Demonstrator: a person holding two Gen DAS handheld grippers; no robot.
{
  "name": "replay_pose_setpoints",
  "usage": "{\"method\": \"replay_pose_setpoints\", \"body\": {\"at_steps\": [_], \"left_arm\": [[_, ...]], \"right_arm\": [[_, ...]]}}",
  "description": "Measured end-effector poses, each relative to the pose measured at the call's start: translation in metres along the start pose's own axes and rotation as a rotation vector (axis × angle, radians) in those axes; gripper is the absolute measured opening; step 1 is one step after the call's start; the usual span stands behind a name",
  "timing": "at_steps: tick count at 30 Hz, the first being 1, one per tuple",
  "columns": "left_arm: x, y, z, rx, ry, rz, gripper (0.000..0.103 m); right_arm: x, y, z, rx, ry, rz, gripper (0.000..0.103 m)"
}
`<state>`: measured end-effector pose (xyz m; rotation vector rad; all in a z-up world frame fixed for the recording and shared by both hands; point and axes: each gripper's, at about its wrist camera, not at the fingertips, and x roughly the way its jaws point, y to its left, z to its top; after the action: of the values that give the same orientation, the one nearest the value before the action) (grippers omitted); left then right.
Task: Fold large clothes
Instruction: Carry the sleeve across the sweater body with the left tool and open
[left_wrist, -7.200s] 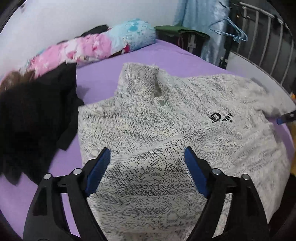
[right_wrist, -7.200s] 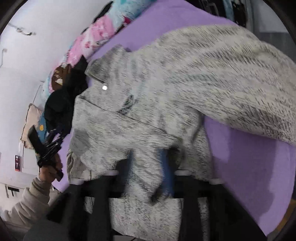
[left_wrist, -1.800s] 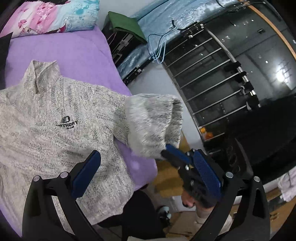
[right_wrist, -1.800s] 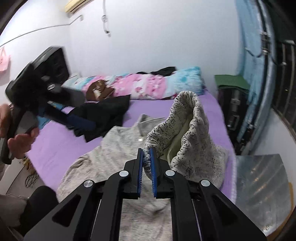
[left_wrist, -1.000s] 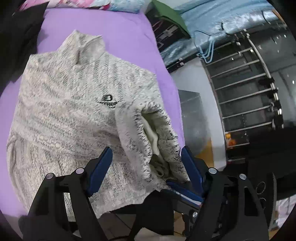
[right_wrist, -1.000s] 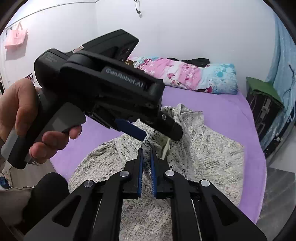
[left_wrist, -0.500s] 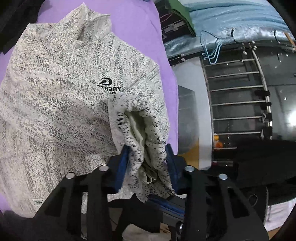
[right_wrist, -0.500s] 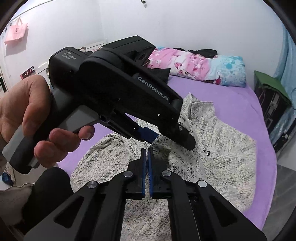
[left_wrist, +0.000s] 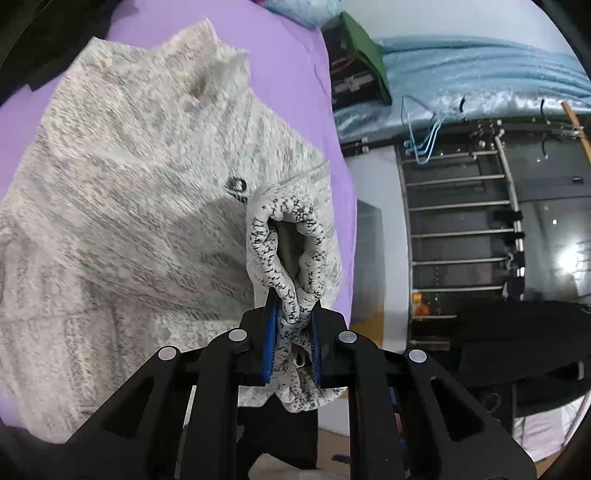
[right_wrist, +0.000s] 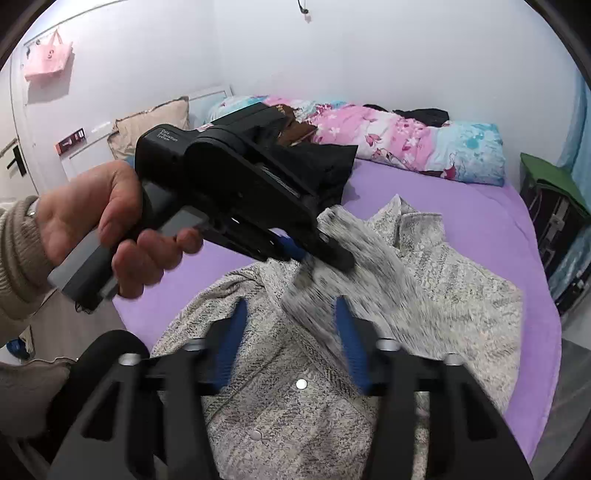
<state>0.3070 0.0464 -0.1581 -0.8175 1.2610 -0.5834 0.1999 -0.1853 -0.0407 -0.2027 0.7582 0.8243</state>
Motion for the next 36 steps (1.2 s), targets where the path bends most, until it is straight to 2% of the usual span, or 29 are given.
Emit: {"method": "replay_pose_setpoints", "body": {"at_steps": [1, 2, 8, 13, 16, 17, 21, 25, 29, 32, 36], "left_arm": [[-0.006, 0.004, 0.001, -0.005, -0.009, -0.001, 0.014], [-0.013, 0.009, 0.002, -0.011, -0.021, -0.005, 0.014], [-0.048, 0.042, 0.006, -0.049, -0.081, -0.009, 0.014], [-0.069, 0.07, 0.009, -0.082, -0.13, 0.009, 0.014], [-0.08, 0.09, 0.009, -0.079, -0.15, 0.047, 0.014], [-0.083, 0.097, 0.009, -0.072, -0.158, 0.07, 0.014], [-0.086, 0.127, 0.01, -0.061, -0.17, 0.124, 0.014], [-0.078, 0.152, 0.006, -0.053, -0.164, 0.18, 0.014], [-0.066, 0.173, -0.003, -0.04, -0.14, 0.255, 0.017], [-0.058, 0.187, -0.008, -0.023, -0.13, 0.341, 0.023], [-0.054, 0.212, -0.018, -0.063, -0.104, 0.419, 0.025]], "right_arm": [[0.0, 0.0, -0.002, -0.001, 0.001, 0.0, 0.056], [0.0, 0.0, -0.003, -0.003, 0.002, -0.006, 0.063], [0.01, -0.016, -0.019, 0.009, 0.043, -0.062, 0.073], [0.022, -0.036, -0.036, 0.054, 0.094, -0.097, 0.074], [0.033, -0.051, -0.046, 0.076, 0.132, -0.141, 0.076], [0.036, -0.055, -0.047, 0.077, 0.14, -0.153, 0.081], [0.049, -0.078, -0.056, 0.088, 0.174, -0.236, 0.082], [0.056, -0.108, -0.061, 0.143, 0.193, -0.28, 0.084], [0.062, -0.13, -0.067, 0.179, 0.21, -0.301, 0.084], [0.067, -0.143, -0.069, 0.2, 0.221, -0.304, 0.085], [0.08, -0.155, -0.066, 0.199, 0.242, -0.315, 0.085]]}}
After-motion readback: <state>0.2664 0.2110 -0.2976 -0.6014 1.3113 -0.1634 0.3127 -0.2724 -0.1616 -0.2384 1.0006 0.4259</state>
